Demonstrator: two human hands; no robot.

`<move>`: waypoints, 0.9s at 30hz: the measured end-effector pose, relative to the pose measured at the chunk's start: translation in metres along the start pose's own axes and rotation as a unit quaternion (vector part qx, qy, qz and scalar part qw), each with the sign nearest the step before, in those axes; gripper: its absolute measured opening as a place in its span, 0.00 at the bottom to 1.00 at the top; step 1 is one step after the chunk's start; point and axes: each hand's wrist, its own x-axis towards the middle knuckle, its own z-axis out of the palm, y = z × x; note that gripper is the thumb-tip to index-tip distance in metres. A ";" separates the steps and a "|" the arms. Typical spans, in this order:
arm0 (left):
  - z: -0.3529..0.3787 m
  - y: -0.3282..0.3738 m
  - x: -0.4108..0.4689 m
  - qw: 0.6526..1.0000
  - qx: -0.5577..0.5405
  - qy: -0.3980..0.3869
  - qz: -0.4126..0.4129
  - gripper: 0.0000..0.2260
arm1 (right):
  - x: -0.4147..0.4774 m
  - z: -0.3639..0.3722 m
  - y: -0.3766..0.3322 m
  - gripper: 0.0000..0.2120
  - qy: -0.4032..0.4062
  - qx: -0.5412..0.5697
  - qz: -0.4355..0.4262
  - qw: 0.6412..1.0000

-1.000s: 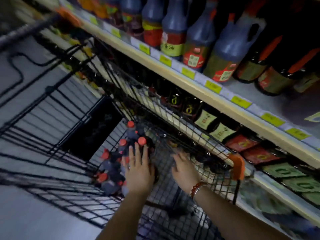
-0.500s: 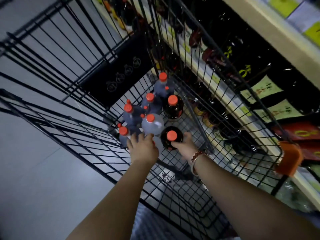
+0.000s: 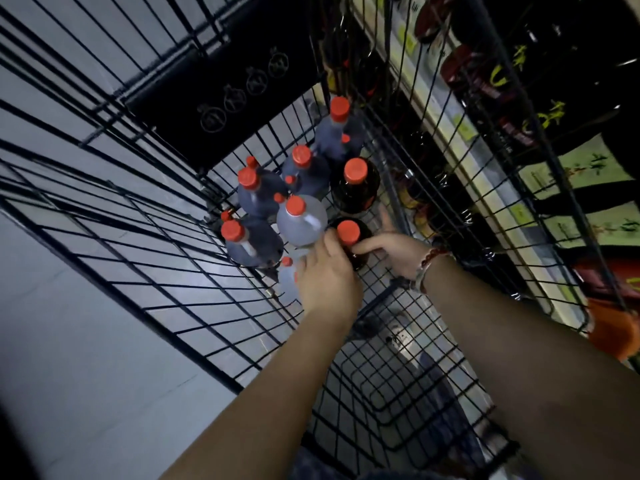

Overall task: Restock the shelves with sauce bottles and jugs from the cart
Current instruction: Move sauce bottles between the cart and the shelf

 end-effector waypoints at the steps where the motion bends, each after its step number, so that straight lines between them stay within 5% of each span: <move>1: 0.002 0.001 -0.001 0.998 -0.018 0.044 0.035 0.28 | 0.005 -0.005 -0.003 0.50 0.004 0.014 -0.002 1.000; 4: 0.008 0.012 -0.009 0.985 -0.152 0.070 0.038 0.32 | 0.018 -0.006 -0.017 0.34 0.030 0.036 -0.026 0.999; 8: 0.023 0.011 -0.006 0.883 -0.423 0.005 -0.203 0.27 | 0.023 0.009 -0.032 0.24 0.072 -0.035 -0.064 0.995; 16: 0.027 -0.004 0.010 0.839 -0.420 -0.165 -0.304 0.16 | -0.013 0.000 -0.002 0.19 0.156 0.015 -0.093 0.983; 21: 0.038 -0.012 -0.001 0.791 -0.482 -0.208 -0.315 0.21 | -0.056 -0.018 0.043 0.18 0.176 0.049 -0.074 0.980; 27: 0.032 0.002 0.004 0.796 -0.506 -0.217 -0.254 0.28 | -0.087 -0.022 0.074 0.12 0.170 0.090 -0.040 0.981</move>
